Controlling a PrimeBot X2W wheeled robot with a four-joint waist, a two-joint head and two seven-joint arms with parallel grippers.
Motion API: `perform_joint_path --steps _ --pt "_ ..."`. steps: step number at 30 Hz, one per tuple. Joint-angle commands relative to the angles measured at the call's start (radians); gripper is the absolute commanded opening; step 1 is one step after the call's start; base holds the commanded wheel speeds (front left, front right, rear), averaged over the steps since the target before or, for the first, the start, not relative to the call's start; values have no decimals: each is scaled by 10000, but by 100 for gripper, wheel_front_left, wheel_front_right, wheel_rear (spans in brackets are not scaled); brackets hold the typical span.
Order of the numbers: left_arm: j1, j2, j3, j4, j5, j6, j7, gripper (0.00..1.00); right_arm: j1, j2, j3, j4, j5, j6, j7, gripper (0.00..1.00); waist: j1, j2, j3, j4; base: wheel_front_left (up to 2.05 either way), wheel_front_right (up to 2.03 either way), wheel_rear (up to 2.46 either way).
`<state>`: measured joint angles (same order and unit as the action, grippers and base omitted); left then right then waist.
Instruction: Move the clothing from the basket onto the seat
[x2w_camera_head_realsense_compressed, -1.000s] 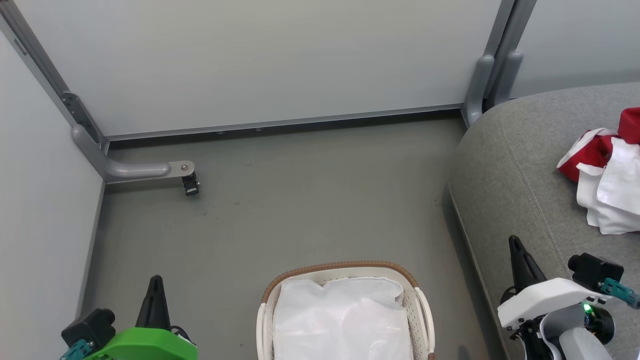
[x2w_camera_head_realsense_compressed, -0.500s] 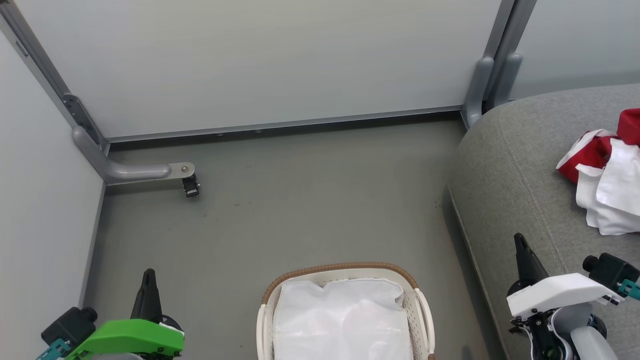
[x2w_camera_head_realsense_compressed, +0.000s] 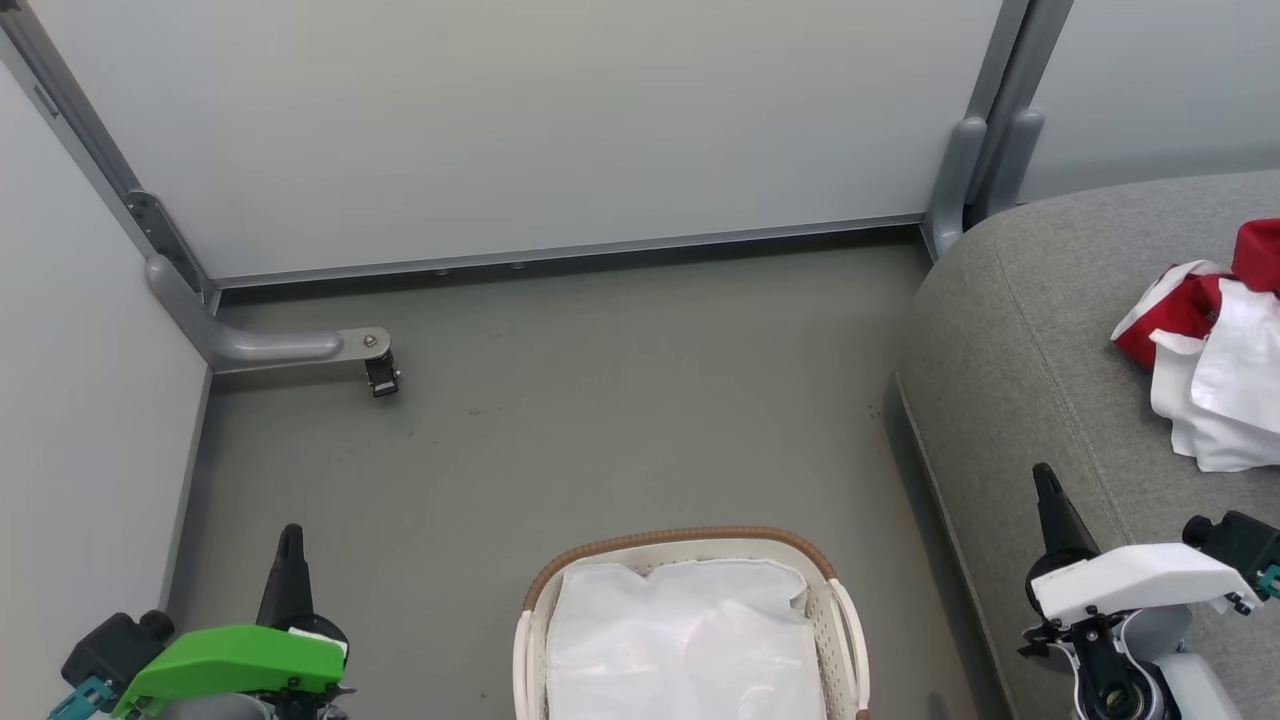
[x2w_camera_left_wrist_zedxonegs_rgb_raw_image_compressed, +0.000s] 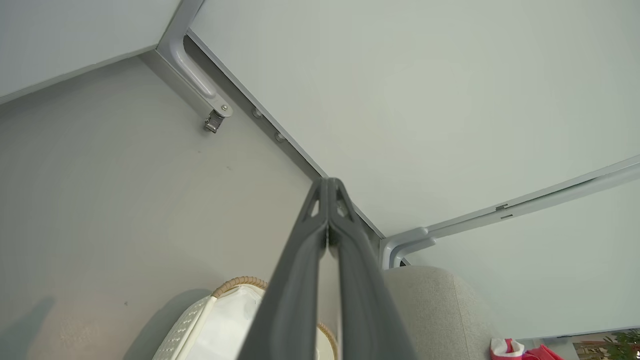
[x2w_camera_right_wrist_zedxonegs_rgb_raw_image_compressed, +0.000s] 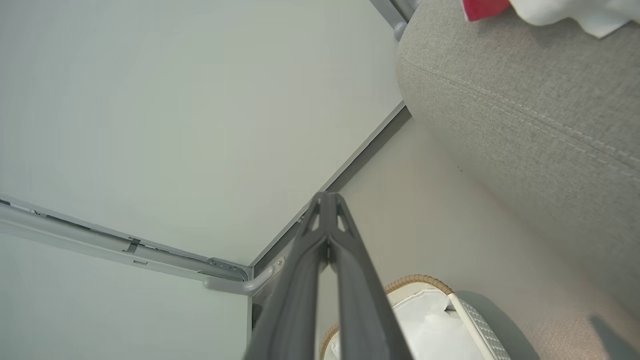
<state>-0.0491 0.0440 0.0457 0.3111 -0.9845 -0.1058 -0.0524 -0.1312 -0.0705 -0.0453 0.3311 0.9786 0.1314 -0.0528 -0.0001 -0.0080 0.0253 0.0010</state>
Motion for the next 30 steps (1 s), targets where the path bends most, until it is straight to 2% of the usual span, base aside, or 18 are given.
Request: perform_joint_path --steps 1,30 --pt "-292 58 76 -144 -286 -65 69 0 18 -21 -67 -153 303 -6 73 0 1 34 -4 0 0 0 0" --pt "-517 75 384 -386 -3140 -168 841 0 121 76 -381 -493 3165 -7 849 0 1 52 -99 -4 0 0 0"
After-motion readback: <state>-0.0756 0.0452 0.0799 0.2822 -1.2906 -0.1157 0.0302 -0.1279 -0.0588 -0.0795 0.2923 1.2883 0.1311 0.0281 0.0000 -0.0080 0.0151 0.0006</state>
